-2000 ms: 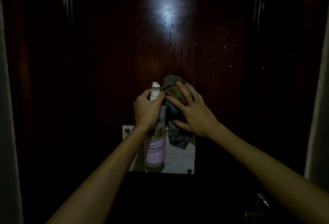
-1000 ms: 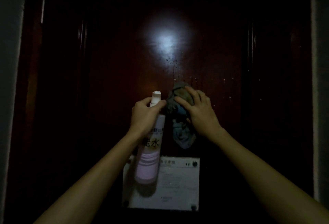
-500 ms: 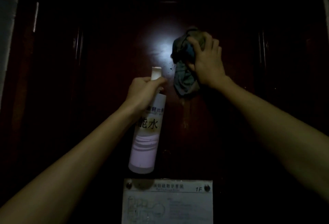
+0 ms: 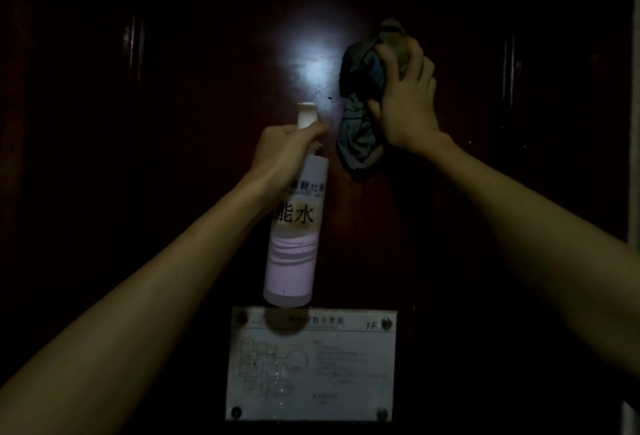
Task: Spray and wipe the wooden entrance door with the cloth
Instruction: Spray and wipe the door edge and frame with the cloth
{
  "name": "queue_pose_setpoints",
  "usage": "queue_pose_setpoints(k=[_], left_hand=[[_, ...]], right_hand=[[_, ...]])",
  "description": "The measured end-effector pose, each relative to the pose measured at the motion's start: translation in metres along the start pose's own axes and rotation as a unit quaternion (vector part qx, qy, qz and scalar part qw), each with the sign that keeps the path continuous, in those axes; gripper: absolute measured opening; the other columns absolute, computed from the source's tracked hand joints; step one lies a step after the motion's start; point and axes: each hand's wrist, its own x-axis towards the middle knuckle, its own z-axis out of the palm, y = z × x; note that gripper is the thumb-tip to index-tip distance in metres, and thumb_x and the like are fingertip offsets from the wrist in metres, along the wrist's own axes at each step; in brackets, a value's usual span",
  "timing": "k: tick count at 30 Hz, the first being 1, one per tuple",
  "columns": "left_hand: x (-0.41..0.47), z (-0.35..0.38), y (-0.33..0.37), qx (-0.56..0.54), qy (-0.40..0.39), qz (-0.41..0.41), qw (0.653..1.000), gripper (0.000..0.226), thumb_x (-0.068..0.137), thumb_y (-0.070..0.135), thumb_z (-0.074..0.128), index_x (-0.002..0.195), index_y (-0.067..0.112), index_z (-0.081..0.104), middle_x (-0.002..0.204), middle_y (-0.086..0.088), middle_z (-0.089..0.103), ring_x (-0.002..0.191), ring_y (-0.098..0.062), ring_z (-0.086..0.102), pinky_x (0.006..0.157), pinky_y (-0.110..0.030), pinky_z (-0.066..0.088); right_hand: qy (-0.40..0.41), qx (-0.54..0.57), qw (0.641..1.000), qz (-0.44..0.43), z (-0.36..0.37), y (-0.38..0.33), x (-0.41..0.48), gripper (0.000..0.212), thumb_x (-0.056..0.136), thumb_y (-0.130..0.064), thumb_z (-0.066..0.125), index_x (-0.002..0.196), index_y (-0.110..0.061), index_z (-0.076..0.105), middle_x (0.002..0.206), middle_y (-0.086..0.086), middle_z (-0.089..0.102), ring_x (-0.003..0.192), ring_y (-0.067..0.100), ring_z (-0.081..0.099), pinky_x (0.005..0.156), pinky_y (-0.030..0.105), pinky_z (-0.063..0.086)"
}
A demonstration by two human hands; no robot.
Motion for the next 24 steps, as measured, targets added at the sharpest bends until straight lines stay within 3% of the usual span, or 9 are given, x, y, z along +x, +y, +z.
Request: queue_pose_setpoints(k=[3,9,14,19,24], left_hand=[[-0.009,0.007,-0.006,0.02,-0.013,0.006,1.0,0.024,0.087,0.034,0.072,0.078,0.012,0.074,0.077,-0.007,0.072,0.067,-0.018,0.064,0.066,-0.032,0.046],[-0.034,0.018,-0.021,0.029,-0.045,-0.01,0.999,0.023,0.09,0.034,0.069,0.079,0.014,0.071,0.072,0.001,0.068,0.058,-0.007,0.06,0.055,-0.021,0.045],[-0.055,0.028,-0.032,-0.009,-0.046,-0.024,0.999,0.018,0.093,0.028,0.069,0.08,0.015,0.071,0.067,0.006,0.069,0.052,0.002,0.062,0.049,-0.014,0.045],[-0.076,0.037,-0.044,-0.008,-0.043,-0.041,0.998,0.019,0.093,0.031,0.068,0.083,0.015,0.071,0.08,-0.004,0.07,0.064,-0.008,0.064,0.059,-0.023,0.047],[-0.096,0.049,-0.056,0.007,-0.06,-0.056,0.997,0.028,0.091,0.034,0.069,0.091,0.006,0.074,0.092,-0.019,0.074,0.075,-0.019,0.065,0.069,-0.034,0.046]], right_hand=[[-0.011,0.006,1.0,-0.005,0.001,0.001,-0.026,0.076,0.089,-0.034,0.063,0.152,-0.023,0.023,0.16,0.023,0.01,0.141,0.046,0.02,0.113,0.056,0.028],[-0.035,0.008,0.999,-0.029,0.003,0.009,-0.087,0.08,0.084,-0.035,0.068,0.147,-0.028,0.019,0.159,0.024,0.013,0.14,0.045,0.021,0.111,0.057,0.03],[-0.063,0.013,0.996,-0.066,0.004,0.019,-0.137,0.078,0.081,-0.053,0.058,0.146,-0.028,0.022,0.157,0.019,0.01,0.139,0.043,0.02,0.108,0.056,0.031],[-0.097,0.018,0.991,-0.093,0.006,0.035,-0.203,0.089,0.075,-0.038,0.076,0.146,-0.028,0.023,0.157,0.015,0.006,0.14,0.045,0.019,0.11,0.06,0.031],[-0.113,0.02,0.988,-0.106,0.007,0.042,-0.266,0.09,0.071,-0.033,0.079,0.143,-0.026,0.026,0.155,0.017,0.009,0.139,0.042,0.016,0.107,0.06,0.034]])
